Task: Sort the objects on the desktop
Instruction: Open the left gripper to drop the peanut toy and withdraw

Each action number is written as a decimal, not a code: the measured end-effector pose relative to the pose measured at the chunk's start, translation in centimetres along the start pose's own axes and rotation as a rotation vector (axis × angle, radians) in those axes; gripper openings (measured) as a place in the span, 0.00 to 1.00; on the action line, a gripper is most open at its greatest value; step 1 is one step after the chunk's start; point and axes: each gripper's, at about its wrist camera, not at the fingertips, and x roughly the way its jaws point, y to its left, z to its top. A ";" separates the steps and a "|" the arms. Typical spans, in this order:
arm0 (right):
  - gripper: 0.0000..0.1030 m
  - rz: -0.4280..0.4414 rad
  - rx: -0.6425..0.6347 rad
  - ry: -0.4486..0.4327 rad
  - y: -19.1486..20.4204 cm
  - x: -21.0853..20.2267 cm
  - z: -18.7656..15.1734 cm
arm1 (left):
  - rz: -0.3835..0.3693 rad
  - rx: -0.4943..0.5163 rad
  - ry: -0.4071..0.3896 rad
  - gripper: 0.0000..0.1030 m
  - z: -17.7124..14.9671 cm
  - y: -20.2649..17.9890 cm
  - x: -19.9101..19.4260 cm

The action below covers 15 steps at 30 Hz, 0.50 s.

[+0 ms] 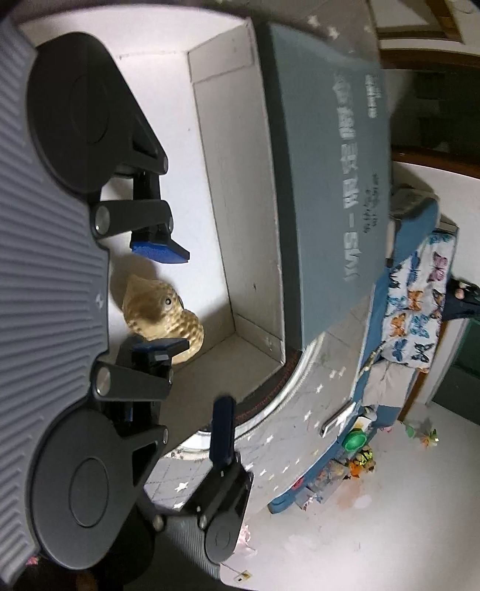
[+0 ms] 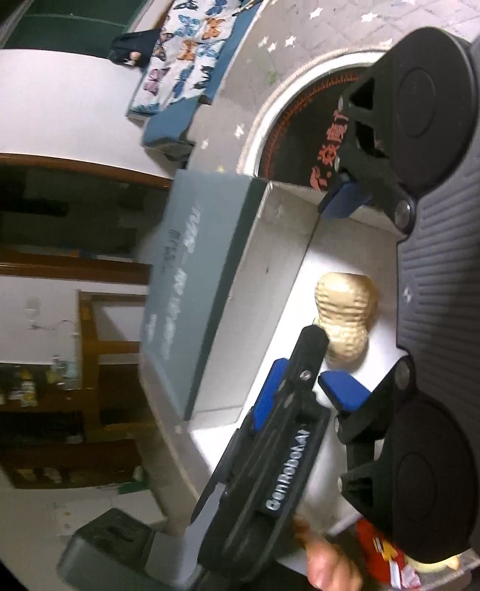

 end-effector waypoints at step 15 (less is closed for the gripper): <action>1.00 0.072 0.130 -0.032 0.1 -10.8 -7.8 | -0.135 0.202 -0.089 0.58 -6.2 -6.0 -9.9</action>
